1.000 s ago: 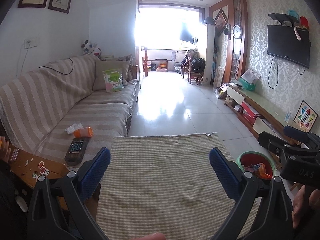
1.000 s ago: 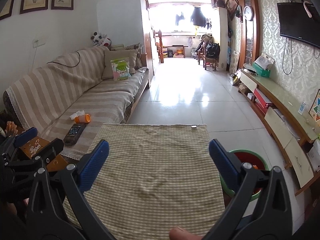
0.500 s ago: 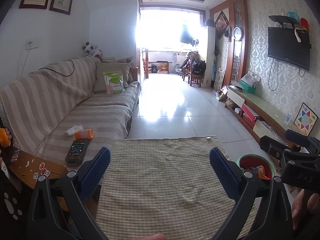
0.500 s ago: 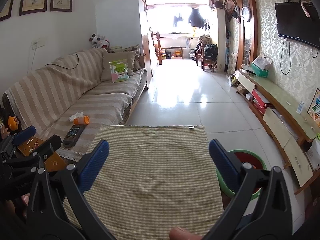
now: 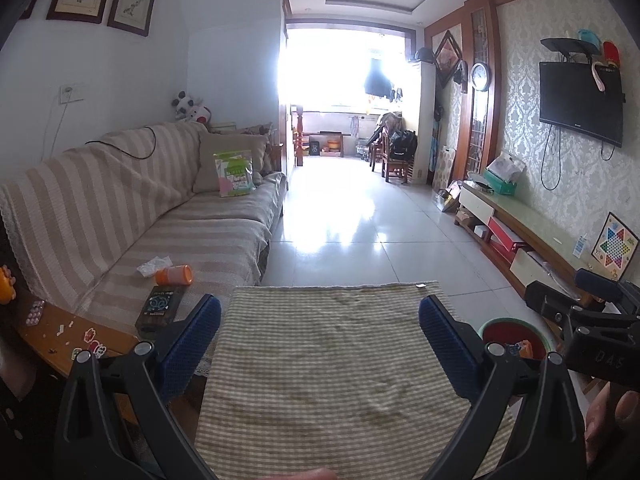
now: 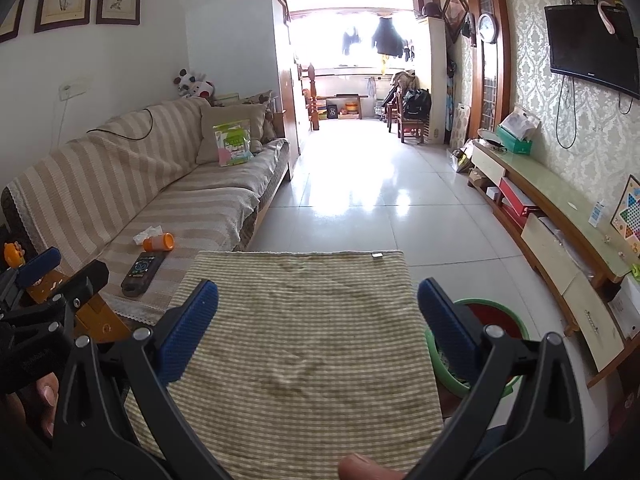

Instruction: Collect trash

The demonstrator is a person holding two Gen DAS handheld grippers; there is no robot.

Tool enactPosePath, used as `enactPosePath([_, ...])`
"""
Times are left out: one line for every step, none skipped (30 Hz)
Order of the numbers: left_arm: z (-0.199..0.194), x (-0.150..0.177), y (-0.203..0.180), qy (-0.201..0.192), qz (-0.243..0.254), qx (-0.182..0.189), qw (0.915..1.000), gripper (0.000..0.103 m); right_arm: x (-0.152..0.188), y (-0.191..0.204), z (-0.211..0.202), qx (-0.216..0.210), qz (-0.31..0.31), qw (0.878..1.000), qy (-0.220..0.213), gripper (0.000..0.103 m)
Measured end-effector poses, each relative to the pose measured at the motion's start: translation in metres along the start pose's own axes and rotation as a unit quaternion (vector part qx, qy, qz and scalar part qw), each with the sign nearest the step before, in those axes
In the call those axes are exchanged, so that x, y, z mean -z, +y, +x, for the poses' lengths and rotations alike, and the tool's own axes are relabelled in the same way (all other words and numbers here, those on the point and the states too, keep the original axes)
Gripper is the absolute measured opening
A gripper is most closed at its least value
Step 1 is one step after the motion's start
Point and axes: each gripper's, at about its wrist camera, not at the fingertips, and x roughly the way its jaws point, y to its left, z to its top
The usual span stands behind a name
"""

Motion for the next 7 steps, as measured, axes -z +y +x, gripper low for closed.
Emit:
enactPosePath([-0.0007,0.0006,-0.0004,-0.002,0.001,-0.001,1.0000,0.095,0.0001,-0.0005,-0.0003,0.000,0.000,1.000,0.000,0.098])
enactPosePath([-0.0017,0.0003,-0.0007,-0.004,0.001,-0.001,1.0000,0.095,0.0001,-0.0007,-0.0006,0.000,0.001,1.000,0.000,0.098])
enactPosePath([-0.0023,0.0002,-0.0006,-0.004,0.001,-0.002,1.0000,0.095,0.0002,-0.0005,-0.0007,0.000,0.001,1.000,-0.001,0.098])
enactPosePath([-0.0029,-0.0004,-0.0005,-0.004,0.000,-0.002,1.0000,0.095,0.0002,-0.0001,-0.0009,0.000,0.002,1.000,-0.001,0.098])
enactPosePath([-0.0031,-0.0001,-0.0006,-0.004,-0.001,-0.002,1.0000,0.095,0.0002,-0.0001,-0.0008,0.000,0.002,1.000,-0.001,0.098])
enactPosePath([-0.0030,-0.0001,-0.0004,-0.003,-0.001,-0.002,1.0000,0.095,0.0003,-0.0001,-0.0009,0.001,0.001,1.000,-0.001,0.098])
enactPosePath([-0.0034,-0.0001,-0.0001,-0.003,-0.002,-0.002,1.0000,0.095,0.0002,-0.0002,-0.0013,0.001,0.001,1.000,-0.001,0.098])
